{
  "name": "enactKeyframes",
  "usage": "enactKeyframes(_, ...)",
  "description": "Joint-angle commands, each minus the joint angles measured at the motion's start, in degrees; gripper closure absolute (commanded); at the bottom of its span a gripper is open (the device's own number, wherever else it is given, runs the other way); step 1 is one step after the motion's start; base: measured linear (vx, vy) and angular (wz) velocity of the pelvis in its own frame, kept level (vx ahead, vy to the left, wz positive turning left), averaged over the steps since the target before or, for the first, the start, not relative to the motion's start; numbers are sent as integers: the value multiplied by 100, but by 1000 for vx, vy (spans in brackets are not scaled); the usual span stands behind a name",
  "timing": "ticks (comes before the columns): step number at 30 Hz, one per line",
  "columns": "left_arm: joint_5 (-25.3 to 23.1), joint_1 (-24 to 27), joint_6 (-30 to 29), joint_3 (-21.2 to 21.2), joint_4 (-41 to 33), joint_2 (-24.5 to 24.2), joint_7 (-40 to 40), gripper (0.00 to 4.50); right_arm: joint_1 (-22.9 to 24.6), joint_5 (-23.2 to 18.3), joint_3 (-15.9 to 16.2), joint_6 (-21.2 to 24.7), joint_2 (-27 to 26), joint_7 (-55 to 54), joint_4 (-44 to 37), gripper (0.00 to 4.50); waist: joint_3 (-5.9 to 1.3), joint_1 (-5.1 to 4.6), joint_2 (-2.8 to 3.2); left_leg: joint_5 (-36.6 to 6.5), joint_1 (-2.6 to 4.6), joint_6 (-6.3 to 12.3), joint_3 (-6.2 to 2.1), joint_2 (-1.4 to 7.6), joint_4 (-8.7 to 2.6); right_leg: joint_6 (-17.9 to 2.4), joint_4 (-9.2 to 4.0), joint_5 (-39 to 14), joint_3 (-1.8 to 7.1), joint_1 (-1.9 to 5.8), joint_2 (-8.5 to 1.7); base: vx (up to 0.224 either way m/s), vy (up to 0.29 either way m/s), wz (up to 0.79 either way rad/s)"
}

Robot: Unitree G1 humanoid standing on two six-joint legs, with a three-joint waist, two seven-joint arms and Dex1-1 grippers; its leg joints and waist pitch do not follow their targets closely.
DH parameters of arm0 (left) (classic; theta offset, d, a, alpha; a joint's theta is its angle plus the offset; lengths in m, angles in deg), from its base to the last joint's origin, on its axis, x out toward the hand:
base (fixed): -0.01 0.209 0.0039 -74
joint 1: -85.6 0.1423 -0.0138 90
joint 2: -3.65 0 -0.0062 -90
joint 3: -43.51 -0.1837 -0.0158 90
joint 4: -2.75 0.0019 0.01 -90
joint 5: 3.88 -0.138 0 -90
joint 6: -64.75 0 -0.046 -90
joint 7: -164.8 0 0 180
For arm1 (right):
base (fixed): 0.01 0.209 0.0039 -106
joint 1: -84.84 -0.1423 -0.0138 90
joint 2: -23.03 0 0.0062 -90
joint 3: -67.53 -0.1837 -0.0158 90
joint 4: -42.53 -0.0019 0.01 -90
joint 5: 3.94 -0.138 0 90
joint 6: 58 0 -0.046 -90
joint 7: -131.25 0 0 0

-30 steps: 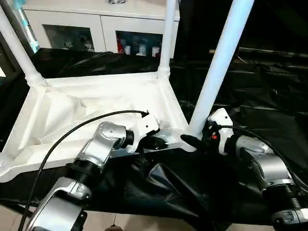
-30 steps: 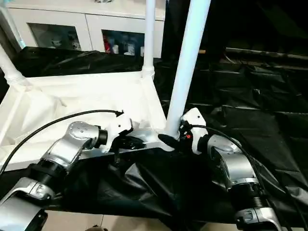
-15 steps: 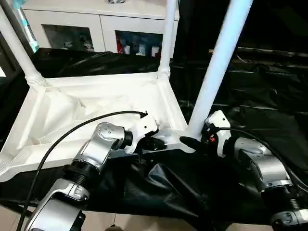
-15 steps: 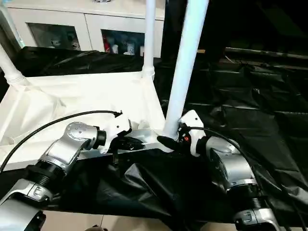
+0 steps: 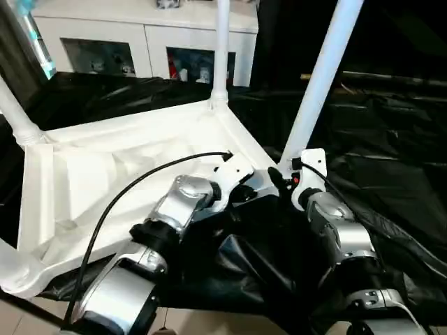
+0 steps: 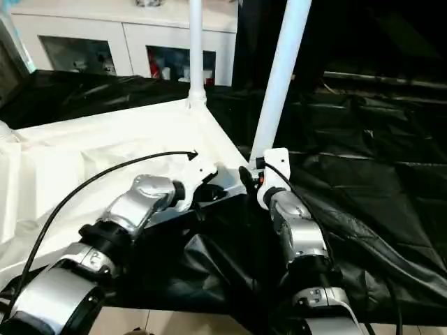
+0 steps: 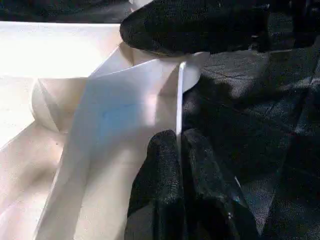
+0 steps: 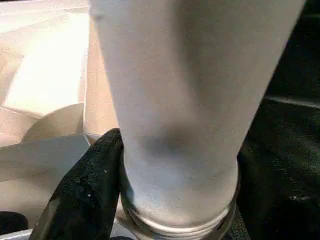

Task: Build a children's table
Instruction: Rotate leg to tighten

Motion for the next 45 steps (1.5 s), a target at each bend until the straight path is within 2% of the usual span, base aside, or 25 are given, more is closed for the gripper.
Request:
enactKeyframes(1,32,-121,93,-59,229,421,-321,450,40,157,584,55,-349,160,286,176,-290,-10,-55,-1394,44,56,44,34,-381,-974,-468,-977,133,189,-190,0,0,0)
enactKeyframes(2,18,-144,141,-78,275,424,-329,450,5,40,435,28,-371,116,332,176,-282,-14,-59,-1513,56,47,45,31,-388,-927,-491,-1190,134,177,-188,0,0,0)
enactKeyframes(4,10,-161,175,-75,320,423,-334,450,-13,-8,360,25,-377,106,352,120,-279,-9,-55,-1625,60,40,35,37,-401,-865,-511,-1401,137,169,-195,0,0,0)
enactKeyframes(5,17,-160,268,-53,351,350,-239,450,-17,-23,328,18,-306,184,316,106,-278,-13,-22,-1686,59,16,29,39,-410,-838,-521,-1432,138,163,-189,0,0,0)
enactKeyframes(7,31,-139,310,-40,334,279,-146,450,-3,-11,341,9,-230,266,265,104,-285,-12,-28,-1681,51,5,21,45,-413,-843,-506,-1359,136,171,-191,0,0,0)
enactKeyframes(8,41,-124,340,-40,312,243,-83,450,12,-13,345,2,-189,335,233,85,-285,-12,-31,-1671,51,8,24,47,-412,-859,-503,-1284,136,167,-187,0,0,0)
enactKeyframes(10,63,-82,386,-44,256,163,63,450,53,-29,363,5,-74,580,155,85,-291,-7,-39,-1639,48,34,25,44,-405,-880,-498,-1194,132,180,-184,0,0,0)
enactKeyframes(11,108,25,522,-73,123,-21,429,450,172,-81,459,18,220,1168,-55,85,-292,-8,-38,-1569,29,74,24,46,-403,-901,-486,-1054,131,200,-184,0,0,0)
enactKeyframes(14,156,124,624,-102,-4,-183,771,450,295,-144,597,32,516,1743,-282,85,-301,-4,-51,-1352,13,206,36,39,-376,-992,-460,-720,125,231,-184,0,0,0)
enactKeyframes(19,397,416,779,-158,-495,-606,1722,450,542,-360,740,117,1197,2924,-832,85,-296,10,-62,-1213,13,340,45,59,-361,-1153,-435,-583,121,255,-188,0,0,0)
enactKeyframes(22,492,544,755,-196,-748,-818,2125,450,626,-475,786,196,1508,3427,-1061,85,-305,-2,-46,-1216,28,364,48,75,-356,-1255,-420,-532,124,234,-183,0,0,0)
enactKeyframes(23,536,664,731,-271,-975,-1048,2491,450,699,-544,848,260,1779,3871,-1237,85,-307,8,-49,-1173,24,386,47,81,-350,-1299,-400,-436,124,245,-183,0,0,0)
enactKeyframes(25,596,733,646,-277,-1126,-1151,2677,450,735,-569,907,267,1931,4138,-1327,85,-304,8,-49,-1125,26,430,58,90,-342,-1352,-387,-291,127,231,-179,0,0,0)
enactKeyframes(27,633,789,614,-260,-1225,-1220,2780,450,755,-568,979,283,2060,4364,-1389,85,-299,19,-50,-1138,25,419,64,85,-343,-1359,-387,-368,124,227,-180,0,0,0)
enactKeyframes(32,687,907,514,-233,-1423,-1309,2899,450,741,-543,1137,317,2258,4699,-1411,85,-298,33,-61,-1153,32,353,68,85,-341,-1341,-391,-522,124,226,-183,0,0,0)
enactKeyframes(37,723,1000,442,-227,-1555,-1362,2908,450,688,-545,1168,281,2222,4762,-1306,85,-306,36,-76,-1050,29,378,71,80,-329,-1332,-380,-470,123,225,-183,0,0,0)
enactKeyframes(45,752,1058,350,-228,-1664,-1398,2915,450,786,-673,1141,263,2098,4774,-1400,157,-312,19,-72,-1017,27,384,70,75,-322,-1343,-369,-425,123,230,-179,0,0,0)
